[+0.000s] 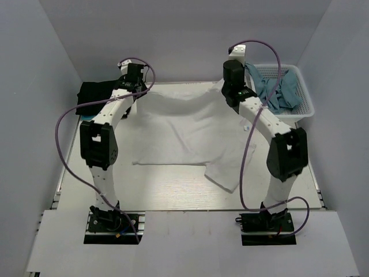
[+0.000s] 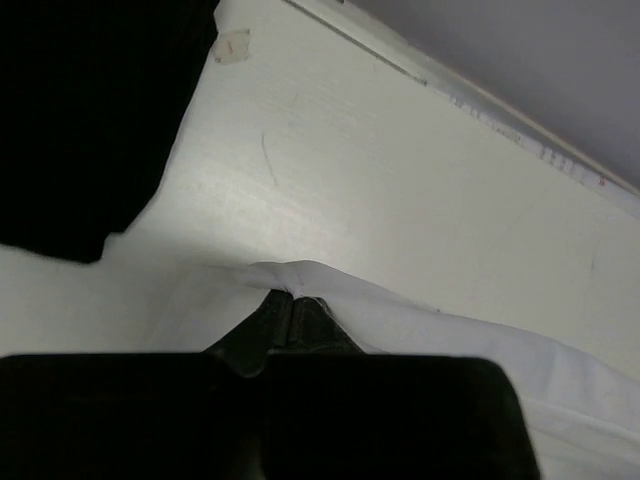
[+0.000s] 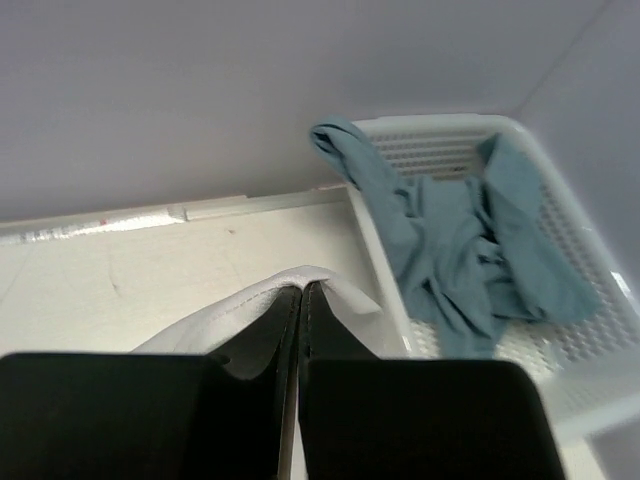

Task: Fold and stack the t-shirts
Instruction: Flatten out the tshirt

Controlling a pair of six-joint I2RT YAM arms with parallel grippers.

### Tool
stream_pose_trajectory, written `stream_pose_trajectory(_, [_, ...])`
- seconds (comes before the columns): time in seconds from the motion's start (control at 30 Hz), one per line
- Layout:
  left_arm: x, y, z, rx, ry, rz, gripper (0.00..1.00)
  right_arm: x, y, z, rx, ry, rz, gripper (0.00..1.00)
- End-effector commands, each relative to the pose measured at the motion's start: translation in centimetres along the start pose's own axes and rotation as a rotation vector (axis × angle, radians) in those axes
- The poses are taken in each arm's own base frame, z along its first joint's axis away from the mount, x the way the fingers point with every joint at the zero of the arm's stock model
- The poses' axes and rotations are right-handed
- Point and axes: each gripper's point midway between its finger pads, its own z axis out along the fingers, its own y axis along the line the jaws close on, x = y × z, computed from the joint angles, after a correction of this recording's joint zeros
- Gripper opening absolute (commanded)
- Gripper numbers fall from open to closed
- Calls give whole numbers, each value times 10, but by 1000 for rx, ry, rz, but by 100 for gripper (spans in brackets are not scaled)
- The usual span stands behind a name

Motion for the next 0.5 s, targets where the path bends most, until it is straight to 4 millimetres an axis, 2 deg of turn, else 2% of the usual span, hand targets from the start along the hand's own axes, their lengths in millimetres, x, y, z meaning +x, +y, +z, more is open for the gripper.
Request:
stream_pose_trajectory(0.0, [-51, -30, 23, 134, -123, -23, 0, -13, 16, 44, -59, -62, 59, 0])
stream_pose_trajectory(0.07, [-58, -44, 40, 206, -137, -17, 0, -30, 13, 63, -63, -102, 91, 0])
stream_pose_trajectory(0.1, [-55, -47, 51, 251, -120, -2, 0, 11, 28, 86, -60, -37, 54, 0])
stream_pose_trajectory(0.13, [-49, -43, 73, 252, -108, -6, 0, -1, 28, 93, -57, -58, 75, 0])
stream_pose_trajectory(0.17, [-43, -46, 82, 262, -95, -3, 0, 5, 34, 106, -61, -54, 78, 0])
stream_pose_trajectory(0.2, [-40, -47, 99, 289, -82, -7, 0, 9, 32, 120, -54, -62, 88, 0])
stream_pose_trajectory(0.23, [-52, -48, 96, 302, -102, -14, 0, 20, 41, 126, -82, -56, 82, 0])
stream_pose_trajectory(0.27, [-37, -47, 114, 301, -77, -9, 0, 19, 40, 130, -85, -64, 81, 0])
stream_pose_trajectory(0.33, [-39, -56, 121, 369, -80, -23, 0, 24, 51, 135, -140, -78, 76, 0])
stream_pose_trajectory(0.37, [-38, -53, 127, 382, -71, -25, 0, 24, 50, 137, -143, -81, 76, 0])
stream_pose_trajectory(0.4, [-30, -59, 133, 419, -50, -20, 0, 24, 52, 137, -155, -83, 58, 0])
stream_pose_trajectory(0.43, [-39, -63, 129, 431, -71, -21, 0, 26, 51, 137, -154, -77, 51, 0])
stream_pose_trajectory(0.47, [-35, -62, 133, 427, -63, -21, 0, 31, 49, 138, -148, -65, 40, 0])
